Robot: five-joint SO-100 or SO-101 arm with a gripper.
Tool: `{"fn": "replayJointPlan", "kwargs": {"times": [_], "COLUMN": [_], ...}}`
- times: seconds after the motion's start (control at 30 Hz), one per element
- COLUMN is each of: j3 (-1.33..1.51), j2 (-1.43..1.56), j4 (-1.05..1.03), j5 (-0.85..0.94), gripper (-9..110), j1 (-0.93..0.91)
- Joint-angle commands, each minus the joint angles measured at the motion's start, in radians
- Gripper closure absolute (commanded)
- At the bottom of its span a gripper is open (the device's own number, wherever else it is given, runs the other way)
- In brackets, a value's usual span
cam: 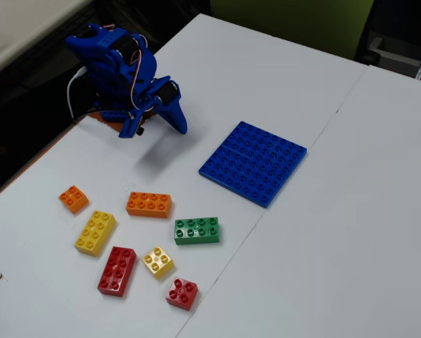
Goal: Pick up the 2x4 orange block and go up the 8x8 blue block.
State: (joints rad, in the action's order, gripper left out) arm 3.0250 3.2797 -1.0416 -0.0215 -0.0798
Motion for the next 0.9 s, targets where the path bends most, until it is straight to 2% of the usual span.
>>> {"fn": "replayJointPlan", "kwargs": {"times": [0.0,0.43,0.67,0.87], "j3": [-0.002,-0.002,0.117,0.103], "j2": [0.041,0.041,0.041,0.041], "j4": [0.000,0.006,0.293,0.316], "j5": [0.003,0.028,0.650,1.101], "gripper": [101,101,101,101], "j1": [-0.006,-0.008,0.002,0.035]}}
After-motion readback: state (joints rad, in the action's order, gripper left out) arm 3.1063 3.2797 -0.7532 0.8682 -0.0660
